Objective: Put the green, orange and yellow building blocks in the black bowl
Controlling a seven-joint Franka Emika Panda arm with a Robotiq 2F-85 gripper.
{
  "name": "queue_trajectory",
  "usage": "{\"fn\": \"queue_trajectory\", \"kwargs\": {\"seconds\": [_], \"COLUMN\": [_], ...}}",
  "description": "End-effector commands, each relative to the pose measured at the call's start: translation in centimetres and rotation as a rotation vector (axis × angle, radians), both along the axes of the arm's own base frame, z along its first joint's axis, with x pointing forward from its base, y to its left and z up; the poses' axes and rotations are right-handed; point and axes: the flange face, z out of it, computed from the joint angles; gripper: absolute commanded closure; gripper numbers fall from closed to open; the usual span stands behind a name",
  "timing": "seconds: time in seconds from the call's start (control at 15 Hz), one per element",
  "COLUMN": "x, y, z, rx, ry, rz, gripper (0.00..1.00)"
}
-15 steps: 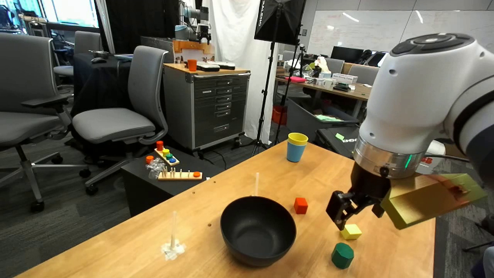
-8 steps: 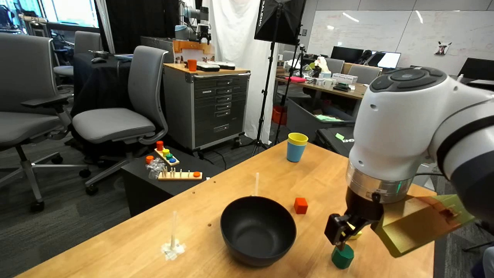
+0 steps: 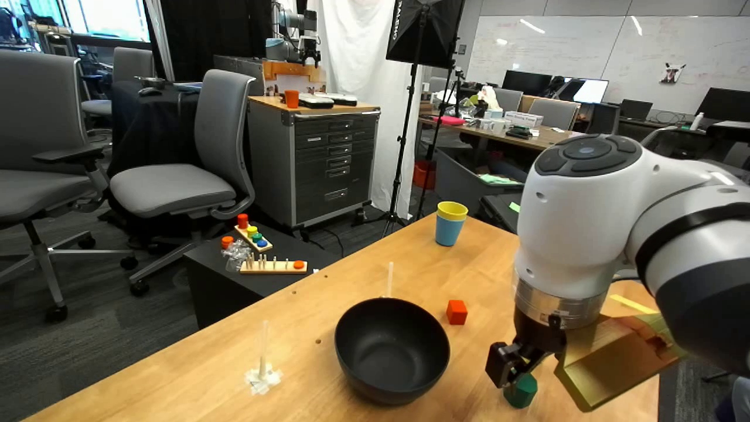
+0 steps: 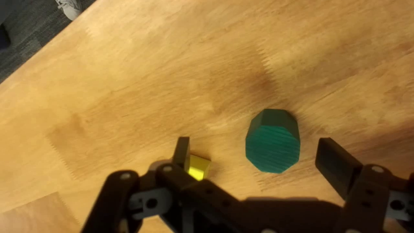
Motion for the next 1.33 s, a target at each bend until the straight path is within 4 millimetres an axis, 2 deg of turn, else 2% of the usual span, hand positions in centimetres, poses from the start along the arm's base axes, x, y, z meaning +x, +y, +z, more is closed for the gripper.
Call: {"fn": "queue_trajectory", "kwargs": {"seconds": [0.0, 0.6, 0.67, 0.8, 1.13, 1.27], "x": [1.2, 1.4, 1.4, 1.4, 1.5, 1.6], "y": [-0.2, -0.2, -0.2, -0.1, 0.1, 0.3], "z": [-0.9, -2.6, -2.7, -2.8, -2.8, -2.6], "rx": [-0.02, -0.048, -0.05, -0.053, -0.057, -0.057], "ry": [-0.018, 0.003, 0.005, 0.003, -0.004, -0.006], "rz": [-0.013, -0.003, -0.002, 0.001, 0.015, 0.018], "gripper": [0.0, 0.02, 0.27, 0.27, 0.68, 0.81]}}
